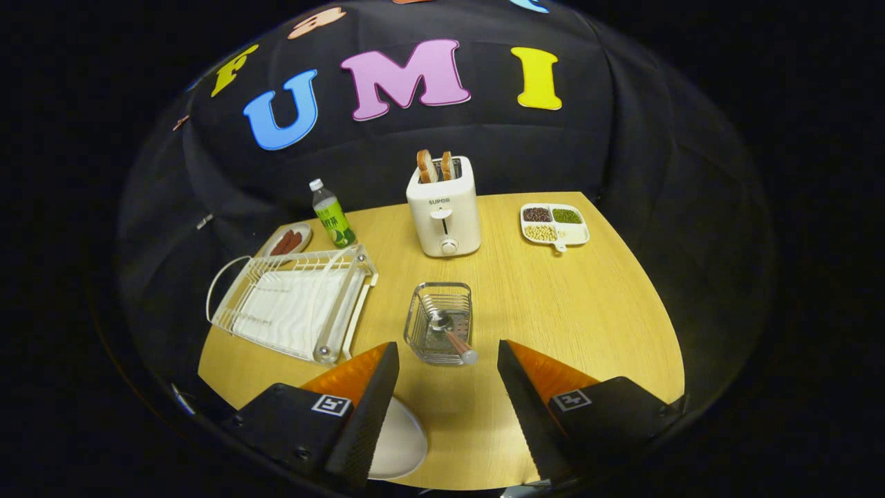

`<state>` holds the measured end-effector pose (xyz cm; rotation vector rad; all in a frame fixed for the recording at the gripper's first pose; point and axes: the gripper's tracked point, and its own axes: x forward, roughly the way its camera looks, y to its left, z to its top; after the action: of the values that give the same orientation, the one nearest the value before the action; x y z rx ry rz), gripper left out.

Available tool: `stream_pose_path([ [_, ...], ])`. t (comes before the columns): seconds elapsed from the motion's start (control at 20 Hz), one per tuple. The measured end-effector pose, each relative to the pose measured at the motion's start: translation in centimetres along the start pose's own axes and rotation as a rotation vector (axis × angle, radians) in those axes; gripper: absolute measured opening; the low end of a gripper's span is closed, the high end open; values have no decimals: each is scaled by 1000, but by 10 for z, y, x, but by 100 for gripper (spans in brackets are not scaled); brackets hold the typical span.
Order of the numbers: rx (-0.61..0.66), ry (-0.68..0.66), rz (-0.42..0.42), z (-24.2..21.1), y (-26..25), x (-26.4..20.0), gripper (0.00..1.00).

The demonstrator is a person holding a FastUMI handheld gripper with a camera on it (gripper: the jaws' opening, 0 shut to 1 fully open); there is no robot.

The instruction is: Take the plate from the dish rack, then take the spoon from the basket and place it into the plate.

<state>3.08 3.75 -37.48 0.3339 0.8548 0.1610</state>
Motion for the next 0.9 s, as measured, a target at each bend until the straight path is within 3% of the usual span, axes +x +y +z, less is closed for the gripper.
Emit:
stream_pose_path([
  [0.2,-1,38,-7,-8,-1,28,85],
  [0.3,14,48,-4,-9,1,36,76],
  [0.4,16,51,-9,-9,0,40,54],
  [0.45,16,53,-10,-9,0,40,33],
  [0.55,27,55,14,-8,7,38,17],
  [0.9,17,38,-7,-2,9,23,13],
])
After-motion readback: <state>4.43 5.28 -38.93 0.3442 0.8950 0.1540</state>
